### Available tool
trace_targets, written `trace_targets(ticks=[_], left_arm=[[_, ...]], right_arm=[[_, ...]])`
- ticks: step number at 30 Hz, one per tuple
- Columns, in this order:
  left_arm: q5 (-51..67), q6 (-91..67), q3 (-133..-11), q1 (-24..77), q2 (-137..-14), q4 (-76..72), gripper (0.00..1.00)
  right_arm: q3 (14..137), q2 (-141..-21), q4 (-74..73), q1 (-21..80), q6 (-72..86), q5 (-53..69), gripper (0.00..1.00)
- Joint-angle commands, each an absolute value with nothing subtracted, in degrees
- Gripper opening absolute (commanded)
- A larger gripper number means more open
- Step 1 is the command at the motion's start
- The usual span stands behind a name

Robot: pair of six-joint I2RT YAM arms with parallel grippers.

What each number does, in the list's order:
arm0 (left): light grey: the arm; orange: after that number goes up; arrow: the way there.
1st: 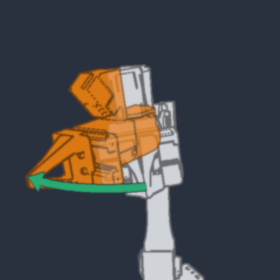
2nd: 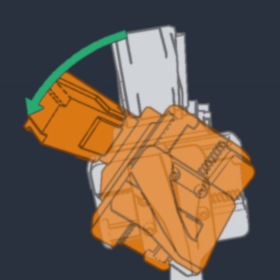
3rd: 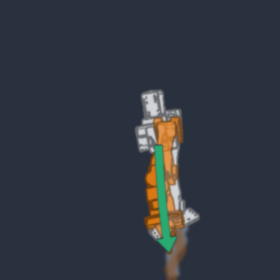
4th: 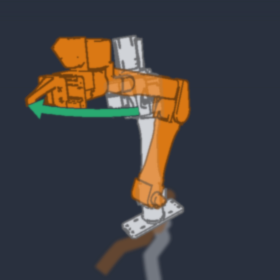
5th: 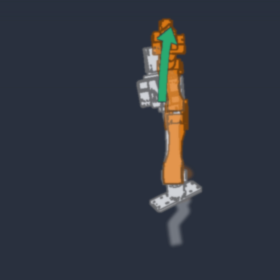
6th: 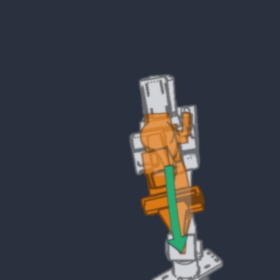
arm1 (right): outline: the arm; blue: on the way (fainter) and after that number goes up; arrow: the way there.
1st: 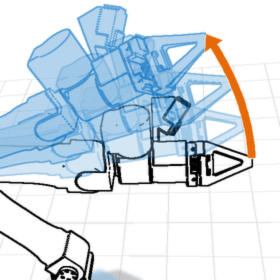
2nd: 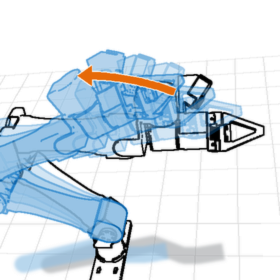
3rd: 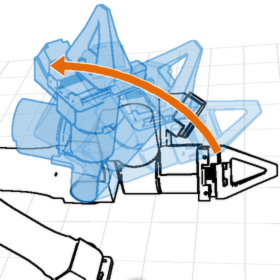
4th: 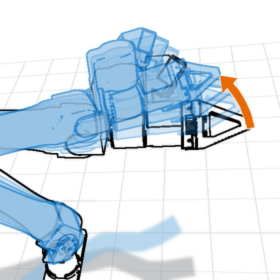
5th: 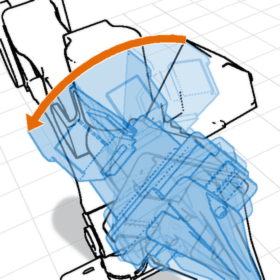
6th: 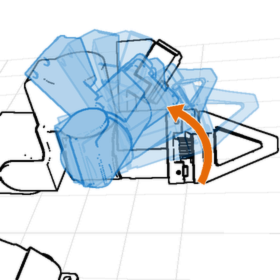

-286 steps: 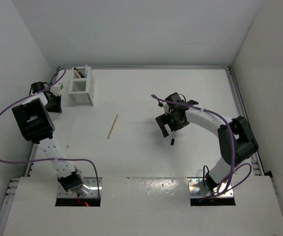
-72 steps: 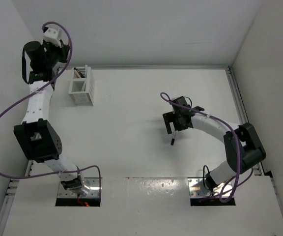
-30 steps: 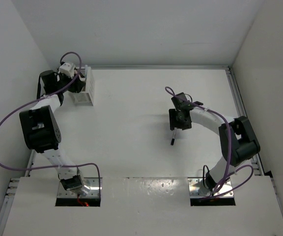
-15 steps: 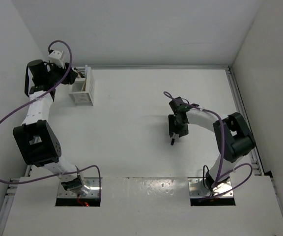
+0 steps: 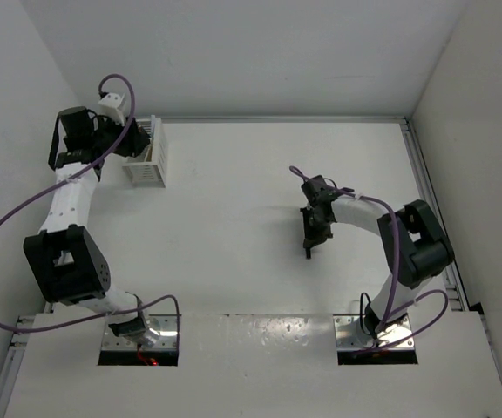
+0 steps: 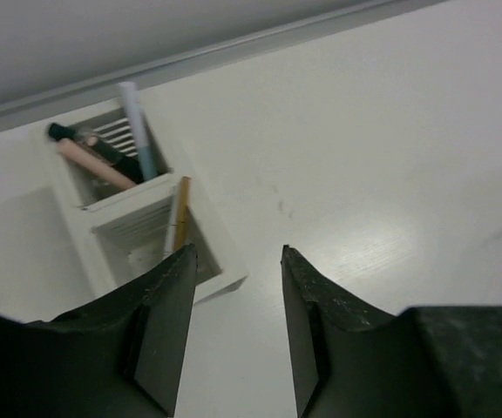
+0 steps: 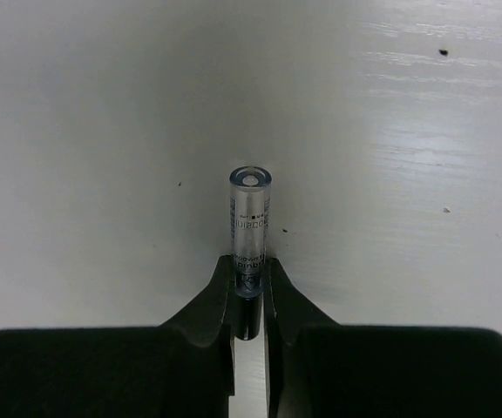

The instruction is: Organize the makeup

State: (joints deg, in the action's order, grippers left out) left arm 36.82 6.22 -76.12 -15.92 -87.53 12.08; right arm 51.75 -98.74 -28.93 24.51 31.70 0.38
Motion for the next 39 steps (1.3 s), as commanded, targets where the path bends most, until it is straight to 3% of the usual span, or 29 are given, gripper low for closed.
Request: trace_targets(ticks=[1,7,11,16,24,32,34,39], left_arm=[[39.54,8.44,-75.77,-11.79,-85.00,17.13,0.48],[50.59,3.62,-73.92,-5.46,-83.67,17.67,0.50],[58.69,0.53,-73.92,-0.71,-83.67,17.67,0.57],[66.61,-1.58,-73.92,3.94,-83.14,17.67,0.66],[66.62,-2.72,-72.69,7.12,-83.14,17.67,0.67],[65.13,-2.72,-72.16,7.65,-83.14,17.67,0.50],[65.13,-2.72,-72.16,7.65,-83.67,17.67,0.39],[65.13,-2.72,-72.16,7.65,-83.67,17.67,0.41]], right_arm=[[49.40,-95.38,-23.48,24.87,26.22,2.90,0.01],[50.80,-85.61,-8.04,29.87,12.94,10.62,0.01],[52.73,-83.50,5.69,32.87,13.18,19.66,0.01],[58.25,-88.75,18.09,36.12,18.18,25.57,0.01],[65.74,-95.09,23.20,39.81,18.98,28.92,0.01],[67.06,-95.80,23.82,40.17,19.34,28.30,0.01],[67.06,-95.89,23.99,40.25,19.51,28.04,0.01],[66.71,-95.89,23.91,40.25,19.69,26.37,0.01]])
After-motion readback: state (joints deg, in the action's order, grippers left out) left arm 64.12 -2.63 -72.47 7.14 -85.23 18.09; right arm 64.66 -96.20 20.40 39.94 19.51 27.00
